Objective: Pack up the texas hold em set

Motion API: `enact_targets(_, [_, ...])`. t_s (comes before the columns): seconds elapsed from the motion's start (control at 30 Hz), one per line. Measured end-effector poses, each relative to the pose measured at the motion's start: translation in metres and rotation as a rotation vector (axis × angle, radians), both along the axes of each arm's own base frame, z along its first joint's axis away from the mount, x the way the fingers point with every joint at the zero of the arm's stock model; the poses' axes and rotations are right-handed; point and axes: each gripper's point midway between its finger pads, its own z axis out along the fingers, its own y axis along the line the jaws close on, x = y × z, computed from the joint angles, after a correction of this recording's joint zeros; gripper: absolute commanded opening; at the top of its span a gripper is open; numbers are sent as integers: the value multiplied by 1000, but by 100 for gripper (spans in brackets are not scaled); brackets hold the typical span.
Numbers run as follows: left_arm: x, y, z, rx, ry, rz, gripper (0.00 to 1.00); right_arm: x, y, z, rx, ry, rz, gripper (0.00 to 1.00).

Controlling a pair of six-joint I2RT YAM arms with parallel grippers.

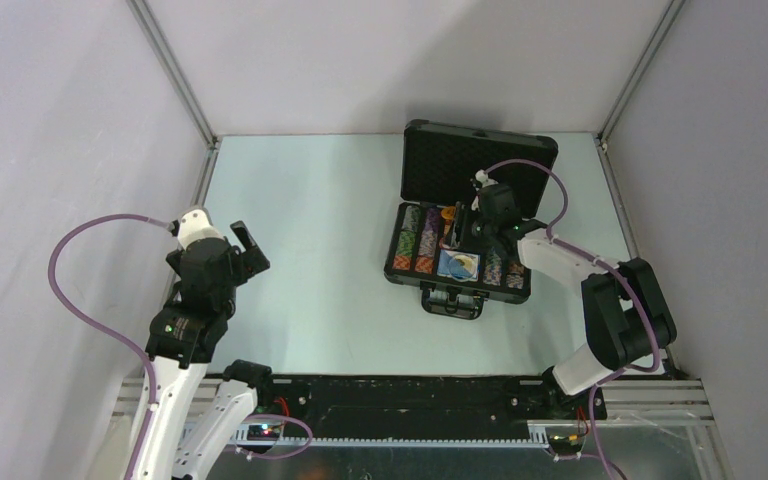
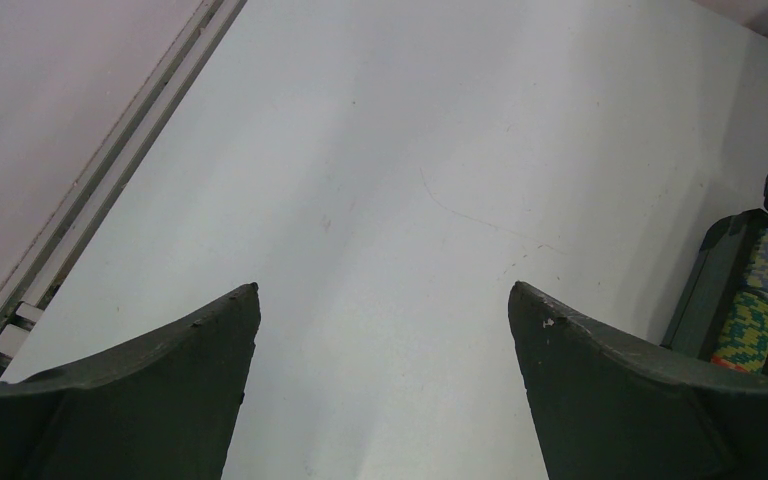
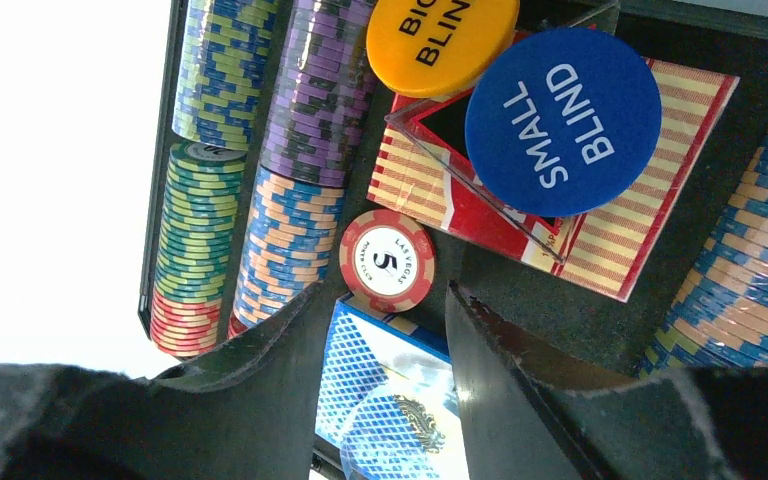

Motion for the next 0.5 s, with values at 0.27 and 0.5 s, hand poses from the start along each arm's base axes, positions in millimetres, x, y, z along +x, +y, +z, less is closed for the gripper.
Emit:
enact_targets(0.27, [0,0,0,0,0,0,98,0,0,-1,4,3,-7,51])
enact_targets(0.5, [0,0,0,0,0,0,98,1,-1,-4,-6,8,-15,48])
